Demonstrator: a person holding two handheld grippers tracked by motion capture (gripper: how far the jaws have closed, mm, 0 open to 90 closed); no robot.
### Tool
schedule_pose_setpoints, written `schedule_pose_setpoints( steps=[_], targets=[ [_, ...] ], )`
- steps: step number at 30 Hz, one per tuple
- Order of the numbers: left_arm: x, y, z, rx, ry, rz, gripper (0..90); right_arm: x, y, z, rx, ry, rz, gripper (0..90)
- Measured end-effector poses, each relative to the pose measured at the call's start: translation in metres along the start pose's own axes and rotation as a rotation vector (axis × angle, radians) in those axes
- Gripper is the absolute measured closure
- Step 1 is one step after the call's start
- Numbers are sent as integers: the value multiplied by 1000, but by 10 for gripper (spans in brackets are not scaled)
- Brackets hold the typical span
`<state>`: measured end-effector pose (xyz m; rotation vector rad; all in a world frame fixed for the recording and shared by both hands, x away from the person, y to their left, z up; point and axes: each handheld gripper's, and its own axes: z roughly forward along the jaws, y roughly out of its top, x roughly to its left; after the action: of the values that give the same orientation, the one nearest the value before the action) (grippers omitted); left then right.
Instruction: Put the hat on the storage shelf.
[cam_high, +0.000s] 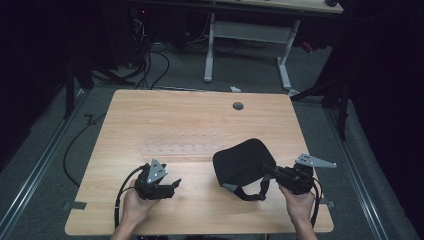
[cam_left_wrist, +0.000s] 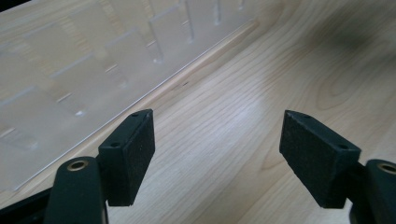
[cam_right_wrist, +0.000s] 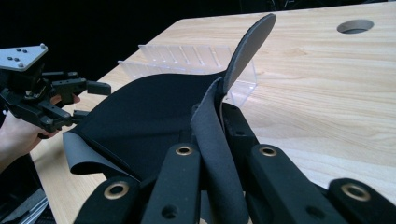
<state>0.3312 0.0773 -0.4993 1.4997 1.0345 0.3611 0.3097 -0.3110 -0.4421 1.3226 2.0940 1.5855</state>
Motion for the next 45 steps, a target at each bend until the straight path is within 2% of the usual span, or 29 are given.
schedule_pose_setpoints(
  steps=[10,16,23,25,32,39,45],
  targets=[
    [-23,17,-6,-33,-91,3,272,15,7,12,22,29,-16,858],
    [-33,17,-5,-21,-123,27,271,21,9,18,39,37,-22,857],
    [-45,17,-5,-24,-166,23,271,26,10,23,56,47,-33,857],
    [-47,17,-3,-21,-172,33,271,27,10,24,58,48,-37,857],
    [-53,17,-1,-19,-194,26,275,31,9,27,69,54,-42,857],
    [-55,16,-1,-14,-198,37,281,34,8,32,82,74,-46,856],
    [-55,12,0,-12,-199,31,283,37,8,35,94,86,-52,856]
  ],
)
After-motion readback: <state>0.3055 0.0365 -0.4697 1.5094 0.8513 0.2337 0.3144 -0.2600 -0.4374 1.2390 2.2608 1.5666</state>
